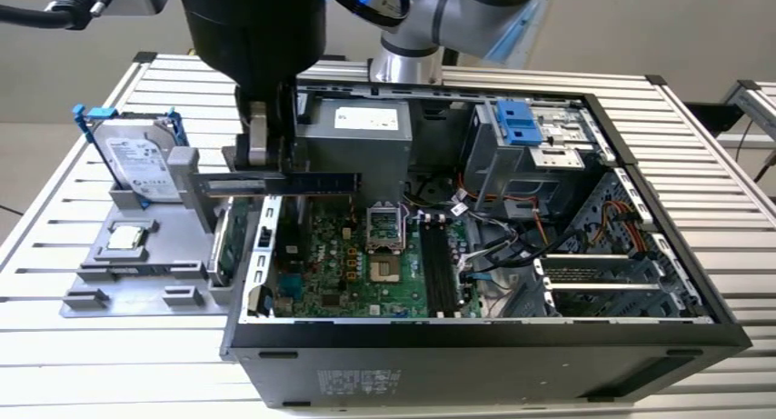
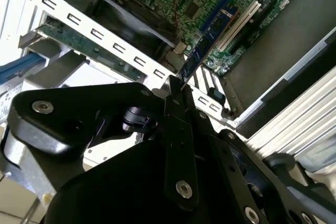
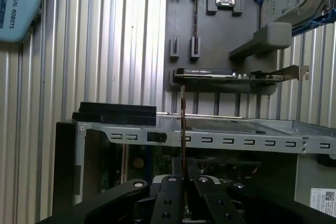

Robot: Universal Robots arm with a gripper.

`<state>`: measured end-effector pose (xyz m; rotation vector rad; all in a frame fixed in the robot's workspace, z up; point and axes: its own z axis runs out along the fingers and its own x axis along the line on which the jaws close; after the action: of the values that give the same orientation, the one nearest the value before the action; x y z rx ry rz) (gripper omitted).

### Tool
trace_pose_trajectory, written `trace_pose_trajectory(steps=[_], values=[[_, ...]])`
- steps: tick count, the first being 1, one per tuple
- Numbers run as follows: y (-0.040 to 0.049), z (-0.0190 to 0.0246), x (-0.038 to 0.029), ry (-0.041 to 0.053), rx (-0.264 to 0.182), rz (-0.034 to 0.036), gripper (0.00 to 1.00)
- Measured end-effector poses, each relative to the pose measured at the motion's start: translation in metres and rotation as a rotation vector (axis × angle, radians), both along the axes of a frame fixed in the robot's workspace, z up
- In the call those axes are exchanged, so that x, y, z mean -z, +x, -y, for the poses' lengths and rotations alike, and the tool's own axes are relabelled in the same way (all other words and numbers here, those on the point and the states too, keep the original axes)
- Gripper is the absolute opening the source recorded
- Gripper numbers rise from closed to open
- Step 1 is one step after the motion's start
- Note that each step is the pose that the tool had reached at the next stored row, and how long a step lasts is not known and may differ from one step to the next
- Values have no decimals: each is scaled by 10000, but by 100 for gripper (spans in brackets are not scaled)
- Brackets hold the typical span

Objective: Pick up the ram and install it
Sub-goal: 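Pick up the ram and move it above insertion slot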

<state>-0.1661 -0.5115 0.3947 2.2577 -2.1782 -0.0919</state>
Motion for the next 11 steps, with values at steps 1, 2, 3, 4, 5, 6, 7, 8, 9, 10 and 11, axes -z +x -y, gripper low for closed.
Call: trace_pose_trajectory(steps=[1, 2, 3, 4, 5, 6, 7, 8, 9, 10, 11], values=[[16, 0, 0, -1, 0, -2, 0], [30, 0, 0, 0, 0, -3, 0], [45, 0, 0, 0, 0, -5, 0], [62, 0, 0, -1, 0, -8, 0], [77, 0, 0, 0, 0, -9, 0], [90, 0, 0, -1, -1, -11, 0], [105, 0, 0, 0, 0, -12, 0], [118, 0, 0, 0, 0, -13, 0], [132, 0, 0, 0, -1, -14, 0], [146, 0, 0, 0, 0, -16, 0], [160, 0, 0, 0, 0, -16, 0]])
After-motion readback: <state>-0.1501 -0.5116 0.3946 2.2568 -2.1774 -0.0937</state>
